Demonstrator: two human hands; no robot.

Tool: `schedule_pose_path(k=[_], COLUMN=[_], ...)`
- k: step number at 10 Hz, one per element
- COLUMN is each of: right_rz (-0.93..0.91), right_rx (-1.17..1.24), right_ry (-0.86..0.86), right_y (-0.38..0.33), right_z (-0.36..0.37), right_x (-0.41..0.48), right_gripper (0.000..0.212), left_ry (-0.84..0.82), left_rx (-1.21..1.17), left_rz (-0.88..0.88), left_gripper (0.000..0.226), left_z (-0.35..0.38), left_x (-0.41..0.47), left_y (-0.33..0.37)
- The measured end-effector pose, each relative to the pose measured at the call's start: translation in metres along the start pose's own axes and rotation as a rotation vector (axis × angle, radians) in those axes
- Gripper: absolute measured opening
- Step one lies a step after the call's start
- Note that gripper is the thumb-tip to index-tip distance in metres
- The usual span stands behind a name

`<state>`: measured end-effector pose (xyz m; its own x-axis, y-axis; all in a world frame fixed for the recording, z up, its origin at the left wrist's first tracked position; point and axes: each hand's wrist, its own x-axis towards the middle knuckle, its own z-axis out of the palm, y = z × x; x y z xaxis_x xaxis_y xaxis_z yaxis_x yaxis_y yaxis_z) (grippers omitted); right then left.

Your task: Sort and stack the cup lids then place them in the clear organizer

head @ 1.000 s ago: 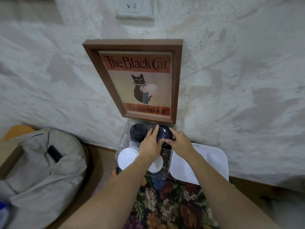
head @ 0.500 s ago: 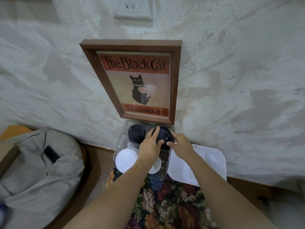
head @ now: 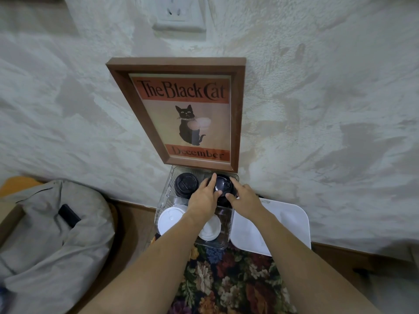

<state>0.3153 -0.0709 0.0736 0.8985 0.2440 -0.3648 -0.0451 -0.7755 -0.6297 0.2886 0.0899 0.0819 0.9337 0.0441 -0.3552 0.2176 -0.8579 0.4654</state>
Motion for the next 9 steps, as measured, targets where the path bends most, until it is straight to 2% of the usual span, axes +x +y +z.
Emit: schedule_pose_path(k=[2, 4, 5, 7, 9], right_rz=[0.004, -0.031, -0.042, -0.109, -0.107], right_rx=[-0.077, -0.250, -0.247, -0.440, -0.611], right_ry=[0.003, 0.025, 0.049, 0.023, -0.016], right_y=[-0.006, -0.012, -0.008, -0.001, 0.016], right_z=[-0.004, -0.005, -0.005, -0.011, -0.036], right_x=[0.001, -0.005, -0.012, -0.030, -0.074], right_gripper=[0.063, 0.062, 0.060, 0.061, 0.061], left_ry=[-0.005, 0.183, 0.177, 0.153, 0.062], left_rx=[0.066, 0.225, 0.247, 0.340, 0.643], left_rz=[0.006, 0.123, 0.149, 0.150, 0.264], left_gripper=[0.063, 0.056, 0.052, 0.058, 0.068], left_z=[-0.005, -0.002, -0.003, -0.008, -0.002], left_x=[-0.001, -0.012, -0.014, -0.028, -0.047], left_y=[0.003, 0.004, 0.007, 0.010, 0.023])
